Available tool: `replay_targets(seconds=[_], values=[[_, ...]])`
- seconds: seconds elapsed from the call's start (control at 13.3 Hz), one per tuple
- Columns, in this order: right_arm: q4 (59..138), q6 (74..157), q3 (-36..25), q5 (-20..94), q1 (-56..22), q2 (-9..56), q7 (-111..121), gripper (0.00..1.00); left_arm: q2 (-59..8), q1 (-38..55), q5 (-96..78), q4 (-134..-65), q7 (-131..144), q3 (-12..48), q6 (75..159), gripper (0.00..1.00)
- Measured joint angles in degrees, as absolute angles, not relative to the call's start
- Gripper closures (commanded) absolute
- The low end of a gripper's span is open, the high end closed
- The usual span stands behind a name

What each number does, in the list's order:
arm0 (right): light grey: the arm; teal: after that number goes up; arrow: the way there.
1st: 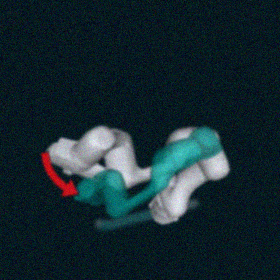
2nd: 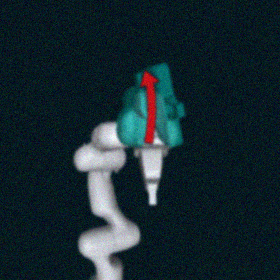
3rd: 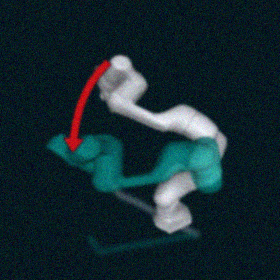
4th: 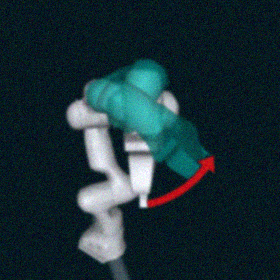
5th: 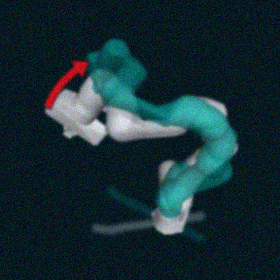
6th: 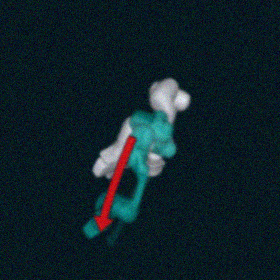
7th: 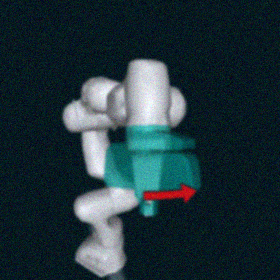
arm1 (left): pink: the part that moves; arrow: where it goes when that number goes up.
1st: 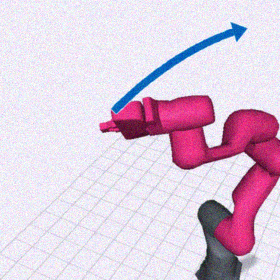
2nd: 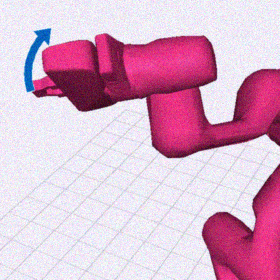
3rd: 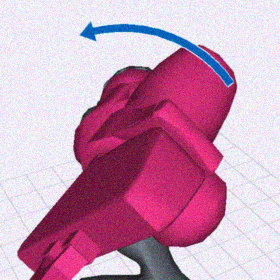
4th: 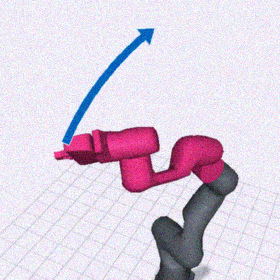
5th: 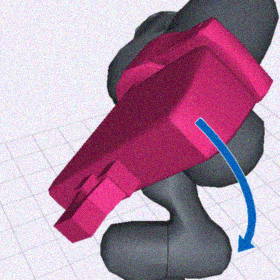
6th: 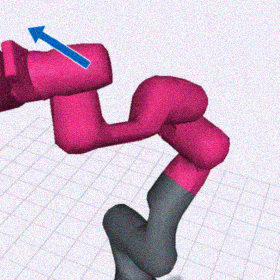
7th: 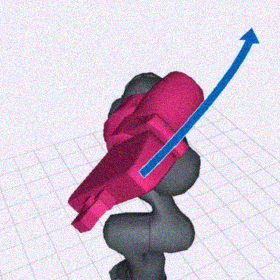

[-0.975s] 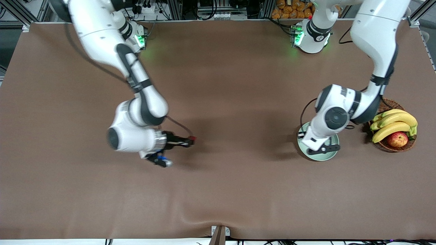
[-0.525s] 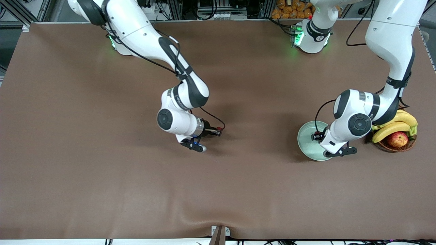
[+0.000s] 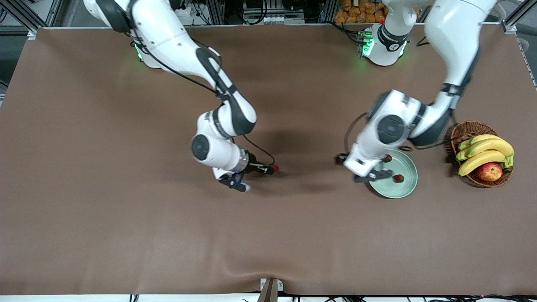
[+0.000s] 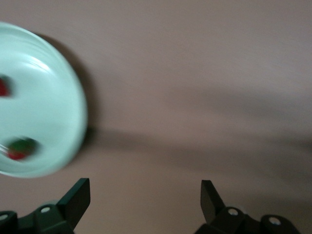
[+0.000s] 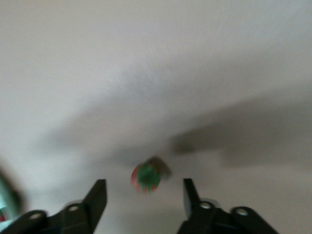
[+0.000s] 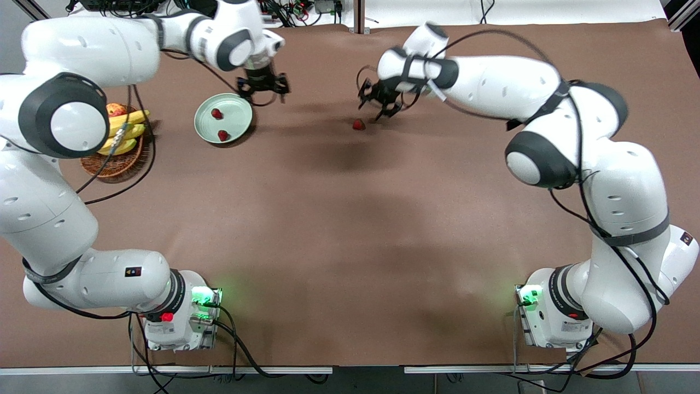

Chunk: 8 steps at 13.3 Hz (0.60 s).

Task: Collect all strawberries into plate
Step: 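Set the third strawberry mid-table with the right gripper while the left gripper returns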

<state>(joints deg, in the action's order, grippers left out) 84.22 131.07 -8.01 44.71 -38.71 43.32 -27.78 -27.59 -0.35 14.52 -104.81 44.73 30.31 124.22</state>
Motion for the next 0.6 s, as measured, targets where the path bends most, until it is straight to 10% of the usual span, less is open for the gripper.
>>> replay_targets(seconds=[0.6], values=[[82.9, 97.2, -10.1, 17.1, -20.4, 16.3, -27.2, 0.00, -42.5, 18.7, 15.1, -89.3, 57.7, 27.0, 129.6, 0.00]])
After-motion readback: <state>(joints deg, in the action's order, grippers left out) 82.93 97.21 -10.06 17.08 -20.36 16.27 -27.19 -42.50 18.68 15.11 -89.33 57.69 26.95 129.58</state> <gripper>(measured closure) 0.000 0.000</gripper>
